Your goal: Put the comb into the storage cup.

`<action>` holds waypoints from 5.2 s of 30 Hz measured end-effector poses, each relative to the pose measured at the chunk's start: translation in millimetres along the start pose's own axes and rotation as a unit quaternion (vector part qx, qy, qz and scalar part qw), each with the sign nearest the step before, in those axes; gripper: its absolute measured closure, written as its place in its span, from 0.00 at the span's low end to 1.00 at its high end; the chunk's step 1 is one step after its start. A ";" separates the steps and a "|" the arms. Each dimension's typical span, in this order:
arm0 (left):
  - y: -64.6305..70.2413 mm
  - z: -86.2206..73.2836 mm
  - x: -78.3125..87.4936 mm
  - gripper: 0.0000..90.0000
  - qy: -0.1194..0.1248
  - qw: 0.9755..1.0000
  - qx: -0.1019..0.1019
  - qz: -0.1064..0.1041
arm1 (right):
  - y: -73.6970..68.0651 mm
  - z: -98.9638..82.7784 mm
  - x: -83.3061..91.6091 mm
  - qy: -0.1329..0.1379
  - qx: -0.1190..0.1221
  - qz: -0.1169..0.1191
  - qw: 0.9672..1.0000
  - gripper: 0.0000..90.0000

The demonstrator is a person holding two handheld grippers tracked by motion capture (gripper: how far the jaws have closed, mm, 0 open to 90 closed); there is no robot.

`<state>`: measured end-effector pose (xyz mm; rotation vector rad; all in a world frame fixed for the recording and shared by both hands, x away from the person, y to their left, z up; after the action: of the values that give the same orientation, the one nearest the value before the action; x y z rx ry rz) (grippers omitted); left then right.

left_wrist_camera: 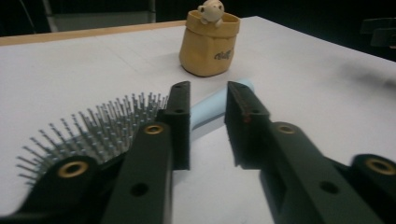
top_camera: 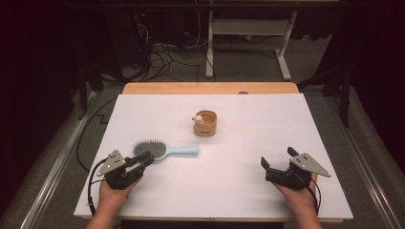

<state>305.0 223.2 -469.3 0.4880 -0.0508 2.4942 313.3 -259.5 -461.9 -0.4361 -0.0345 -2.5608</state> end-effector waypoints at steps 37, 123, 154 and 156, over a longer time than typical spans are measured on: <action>40.4 30.5 -122.4 1.00 -0.159 0.980 -0.014 0.122 | 1.3 0.4 0.7 0.005 -0.003 0.008 1.000 0.00; 43.1 20.5 -82.4 1.00 -0.246 0.963 -0.086 0.063 | 7.8 0.4 5.2 0.010 -0.031 -0.003 0.999 0.01; 47.8 10.0 -61.2 1.00 -0.267 0.956 -0.125 0.015 | 10.3 -0.1 6.5 0.011 -0.039 -0.008 0.999 0.01; 46.9 9.0 -58.8 1.00 -0.271 0.954 -0.125 0.012 | 10.7 -0.3 6.4 0.011 -0.039 -0.008 0.999 0.01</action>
<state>326.3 151.0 -478.4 1.0459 -0.5819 2.2585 313.6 -271.9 -460.8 -0.4398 0.0710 -2.5899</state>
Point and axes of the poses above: each handheld gripper's, and its own axes: x roughly backward along the jaws, z roughly out of its top, y roughly to its right, the point moved 2 cm from there along -x, roughly forward along the jaws, and after that the axes turned 10 degrees about z, right-handed, at the moved point
